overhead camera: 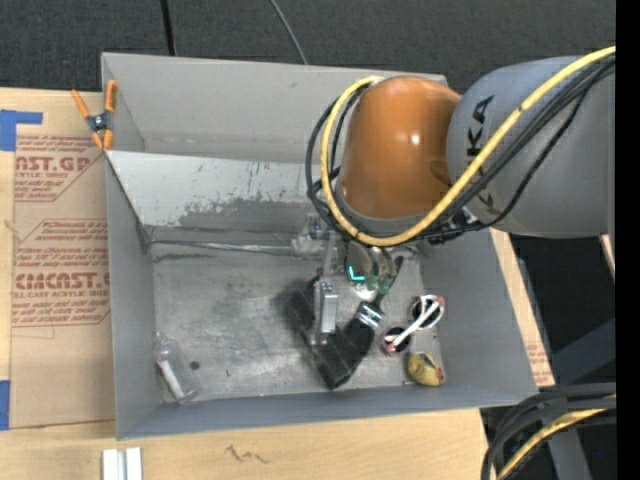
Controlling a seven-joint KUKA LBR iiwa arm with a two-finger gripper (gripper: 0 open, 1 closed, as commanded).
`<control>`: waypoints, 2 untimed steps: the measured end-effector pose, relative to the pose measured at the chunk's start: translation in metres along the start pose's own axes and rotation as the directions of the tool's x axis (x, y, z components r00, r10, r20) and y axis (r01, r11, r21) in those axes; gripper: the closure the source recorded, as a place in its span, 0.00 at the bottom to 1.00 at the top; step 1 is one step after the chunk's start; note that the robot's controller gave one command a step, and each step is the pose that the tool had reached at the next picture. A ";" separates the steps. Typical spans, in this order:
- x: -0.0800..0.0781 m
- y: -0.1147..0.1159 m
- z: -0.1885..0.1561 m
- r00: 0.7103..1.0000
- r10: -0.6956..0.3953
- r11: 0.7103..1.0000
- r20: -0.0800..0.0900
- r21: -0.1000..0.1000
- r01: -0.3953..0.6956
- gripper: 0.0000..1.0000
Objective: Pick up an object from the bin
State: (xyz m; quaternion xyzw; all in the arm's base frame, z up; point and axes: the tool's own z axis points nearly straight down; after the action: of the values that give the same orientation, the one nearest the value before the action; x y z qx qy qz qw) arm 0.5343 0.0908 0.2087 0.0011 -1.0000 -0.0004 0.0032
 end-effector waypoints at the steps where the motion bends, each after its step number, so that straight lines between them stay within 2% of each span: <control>1: -0.002 -0.001 -0.004 1.000 0.001 1.000 0.008 -0.001 -0.001 0.00; 2: 0.011 -0.031 0.074 1.000 -0.004 1.000 0.011 -0.001 0.004 0.00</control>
Offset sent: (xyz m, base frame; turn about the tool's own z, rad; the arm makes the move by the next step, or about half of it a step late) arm -0.0240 -0.0572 -0.1387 -0.0058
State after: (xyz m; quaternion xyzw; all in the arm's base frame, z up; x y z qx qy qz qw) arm 0.5225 0.0597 0.1343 0.0031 -1.0000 -0.0009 -0.0025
